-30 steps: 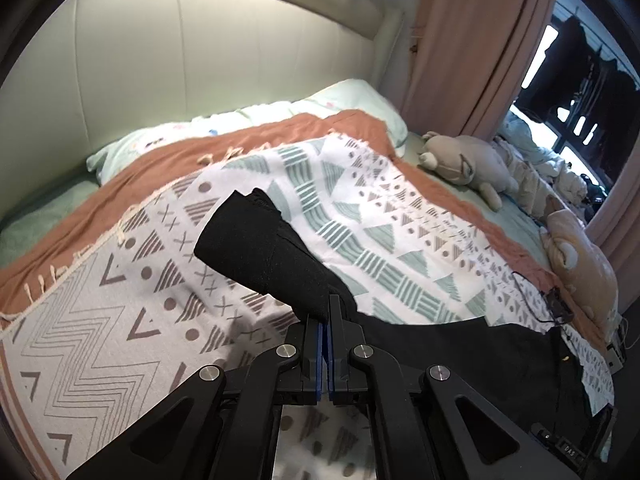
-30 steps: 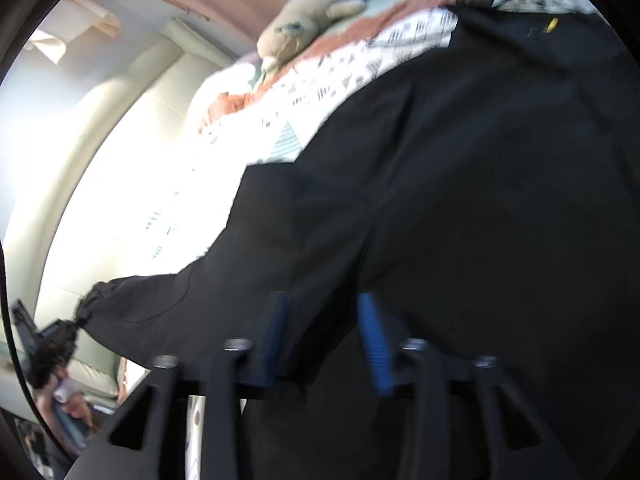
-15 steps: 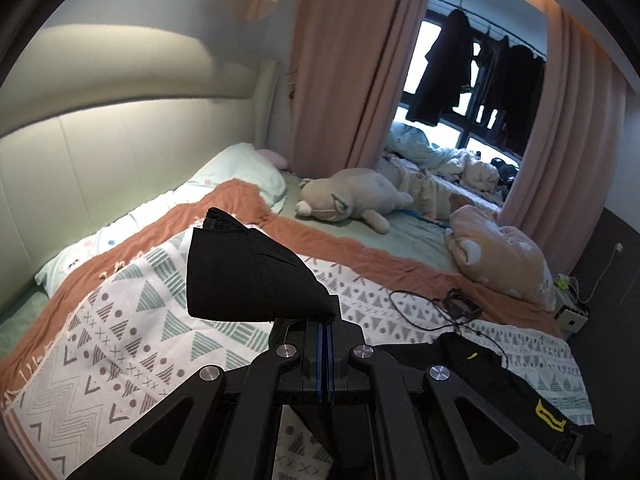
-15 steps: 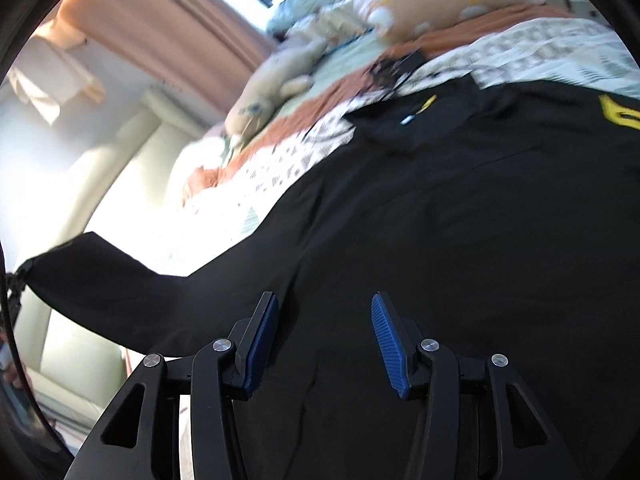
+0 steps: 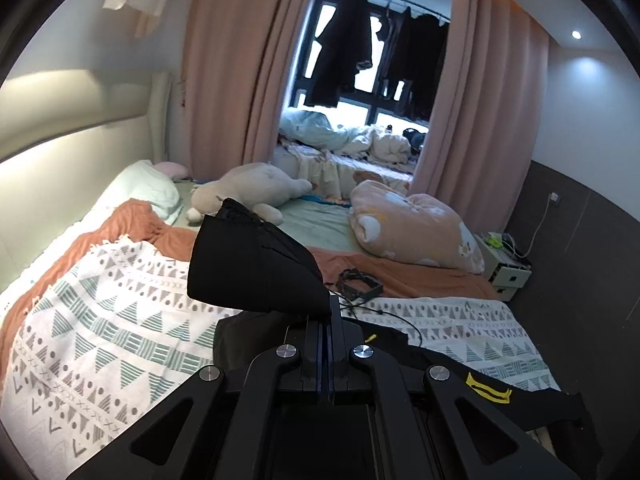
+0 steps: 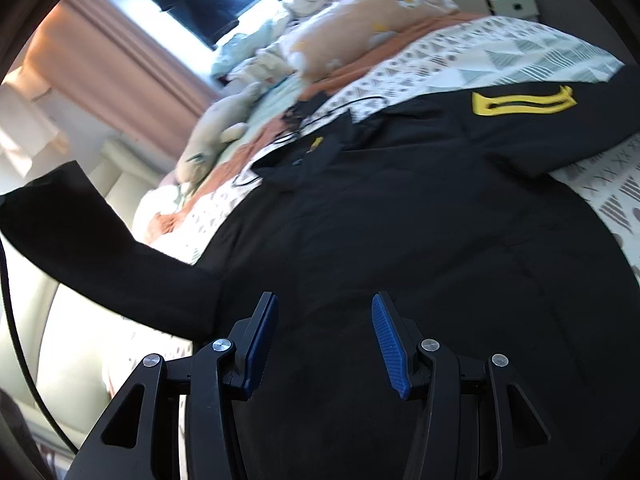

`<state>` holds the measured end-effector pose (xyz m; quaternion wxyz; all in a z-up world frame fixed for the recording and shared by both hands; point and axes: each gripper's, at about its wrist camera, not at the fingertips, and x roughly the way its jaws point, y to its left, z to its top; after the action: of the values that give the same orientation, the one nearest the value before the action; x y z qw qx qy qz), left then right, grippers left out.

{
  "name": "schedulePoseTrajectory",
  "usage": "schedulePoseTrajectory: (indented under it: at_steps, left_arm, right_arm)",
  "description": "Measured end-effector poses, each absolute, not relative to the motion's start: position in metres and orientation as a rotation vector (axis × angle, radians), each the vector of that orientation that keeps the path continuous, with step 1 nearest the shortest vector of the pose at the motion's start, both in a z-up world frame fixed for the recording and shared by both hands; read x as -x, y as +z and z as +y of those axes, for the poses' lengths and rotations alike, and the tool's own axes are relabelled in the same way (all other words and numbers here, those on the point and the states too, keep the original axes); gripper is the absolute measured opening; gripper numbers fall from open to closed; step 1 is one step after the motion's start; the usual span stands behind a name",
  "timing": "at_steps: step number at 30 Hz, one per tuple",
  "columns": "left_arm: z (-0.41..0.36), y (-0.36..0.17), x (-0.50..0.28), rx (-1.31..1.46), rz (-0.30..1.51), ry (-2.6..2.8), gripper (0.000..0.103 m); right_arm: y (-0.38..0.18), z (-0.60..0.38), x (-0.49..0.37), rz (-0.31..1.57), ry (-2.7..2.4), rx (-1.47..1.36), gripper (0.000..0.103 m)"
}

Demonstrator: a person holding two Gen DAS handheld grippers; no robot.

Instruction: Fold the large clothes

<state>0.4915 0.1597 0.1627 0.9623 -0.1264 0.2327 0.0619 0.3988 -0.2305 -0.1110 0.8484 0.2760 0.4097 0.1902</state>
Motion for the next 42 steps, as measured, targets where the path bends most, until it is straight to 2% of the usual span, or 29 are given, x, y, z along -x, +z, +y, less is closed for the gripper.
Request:
schedulePoseTrajectory:
  at_steps: [5, 12, 13, 15, 17, 19, 25, 36, 42]
  left_arm:
    - [0.112, 0.145, -0.523, 0.249, 0.518, 0.021, 0.0]
    - [0.053, 0.089, -0.579, 0.291, 0.653, -0.129, 0.001]
    - [0.045, 0.079, -0.587, 0.309, 0.691, -0.16, 0.004]
    - [0.029, 0.057, -0.6, 0.351, 0.784, -0.252, 0.019]
    - [0.019, 0.039, -0.604, 0.37, 0.847, -0.295, 0.062]
    - [0.015, 0.028, -0.596, 0.365, 0.833, -0.305, 0.073]
    - [0.025, 0.002, -0.554, 0.216, 0.821, -0.179, 0.073]
    - [0.119, -0.053, -0.471, 0.386, 0.793, 0.065, 0.073]
    - [0.153, -0.061, -0.441, 0.44, 0.818, 0.185, 0.073]
  right_arm:
    - [-0.124, -0.262, -0.418, 0.855, 0.35, -0.682, 0.05]
    - [-0.141, -0.285, -0.434, 0.878, 0.28, -0.718, 0.05]
    - [-0.142, -0.289, -0.436, 0.88, 0.267, -0.72, 0.05]
    - [-0.144, -0.294, -0.44, 0.881, 0.233, -0.712, 0.05]
    - [-0.146, -0.299, -0.441, 0.88, 0.217, -0.714, 0.05]
    - [-0.148, -0.303, -0.443, 0.881, 0.209, -0.723, 0.05]
    - [-0.148, -0.295, -0.444, 0.886, 0.208, -0.707, 0.05]
    - [-0.167, -0.253, -0.454, 0.958, 0.25, -0.659, 0.05]
    - [-0.166, -0.22, -0.448, 0.968, 0.271, -0.562, 0.05]
